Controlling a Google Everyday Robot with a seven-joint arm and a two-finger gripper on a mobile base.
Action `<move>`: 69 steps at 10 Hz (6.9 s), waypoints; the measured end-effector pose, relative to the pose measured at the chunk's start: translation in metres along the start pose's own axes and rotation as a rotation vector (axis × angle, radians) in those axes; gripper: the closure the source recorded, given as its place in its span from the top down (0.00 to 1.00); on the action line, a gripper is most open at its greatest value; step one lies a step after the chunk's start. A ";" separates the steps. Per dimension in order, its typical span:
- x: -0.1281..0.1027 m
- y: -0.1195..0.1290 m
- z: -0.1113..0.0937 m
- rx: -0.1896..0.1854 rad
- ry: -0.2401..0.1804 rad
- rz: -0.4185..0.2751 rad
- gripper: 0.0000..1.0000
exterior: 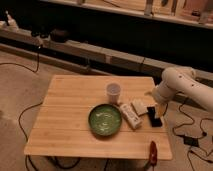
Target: Place the white sponge in the ceramic bowl
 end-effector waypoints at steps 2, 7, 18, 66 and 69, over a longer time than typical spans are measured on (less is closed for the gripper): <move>0.000 -0.001 0.001 0.001 -0.002 -0.001 0.80; 0.007 -0.037 0.035 -0.008 -0.012 -0.115 0.80; 0.004 -0.066 0.106 -0.060 -0.066 -0.070 0.80; -0.219 -0.046 0.048 -0.150 -0.272 -0.623 0.80; -0.242 -0.048 0.063 -0.206 -0.272 -0.683 0.80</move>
